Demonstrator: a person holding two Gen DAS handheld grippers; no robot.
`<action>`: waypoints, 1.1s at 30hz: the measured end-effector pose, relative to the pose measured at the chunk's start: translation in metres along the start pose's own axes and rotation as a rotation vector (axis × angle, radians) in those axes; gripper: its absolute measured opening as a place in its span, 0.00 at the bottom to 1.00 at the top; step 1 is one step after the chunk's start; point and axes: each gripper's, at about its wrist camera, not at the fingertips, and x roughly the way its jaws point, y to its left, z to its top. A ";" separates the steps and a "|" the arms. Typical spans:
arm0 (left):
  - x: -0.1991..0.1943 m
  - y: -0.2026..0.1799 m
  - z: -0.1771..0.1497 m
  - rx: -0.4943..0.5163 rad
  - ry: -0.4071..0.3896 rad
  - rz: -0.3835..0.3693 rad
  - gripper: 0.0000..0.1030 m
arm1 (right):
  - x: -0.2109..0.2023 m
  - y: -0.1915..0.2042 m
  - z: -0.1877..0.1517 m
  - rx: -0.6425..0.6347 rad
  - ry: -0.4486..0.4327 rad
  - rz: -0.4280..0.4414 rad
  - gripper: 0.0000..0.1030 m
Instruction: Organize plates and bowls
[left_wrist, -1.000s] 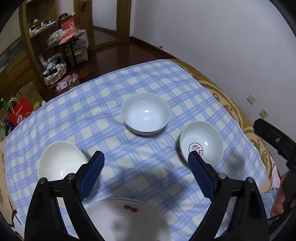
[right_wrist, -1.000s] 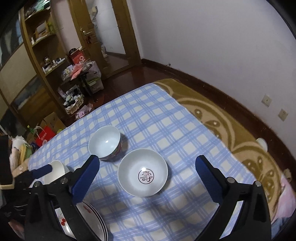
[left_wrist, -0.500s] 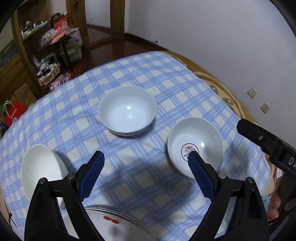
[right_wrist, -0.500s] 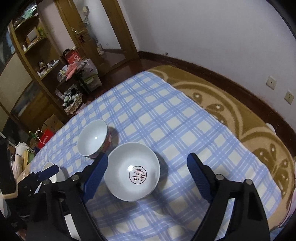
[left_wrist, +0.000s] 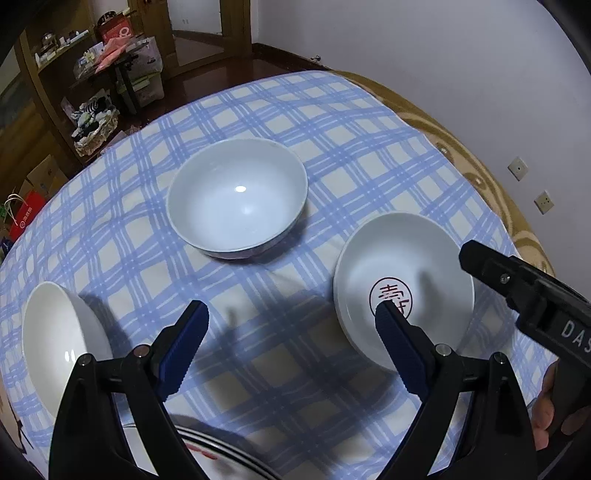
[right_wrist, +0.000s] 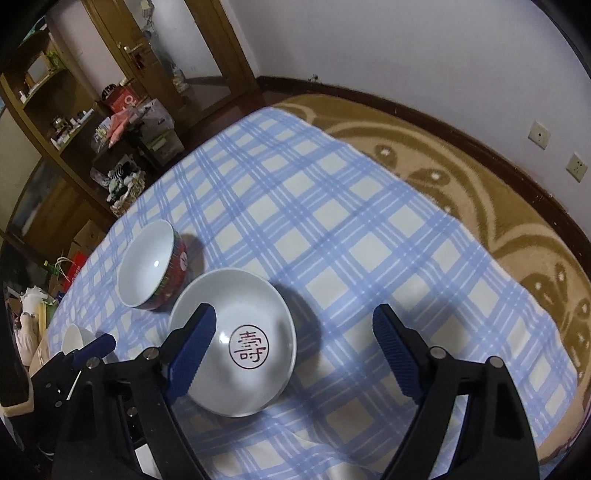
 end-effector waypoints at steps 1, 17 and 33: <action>0.003 0.000 0.000 -0.001 0.008 -0.003 0.88 | 0.003 -0.001 0.000 -0.001 0.008 -0.005 0.88; 0.023 -0.013 -0.007 0.034 0.044 -0.031 0.60 | 0.041 -0.008 -0.005 -0.036 0.101 -0.033 0.50; 0.043 -0.018 -0.006 -0.069 0.072 -0.092 0.29 | 0.055 0.007 -0.010 -0.034 0.171 0.019 0.11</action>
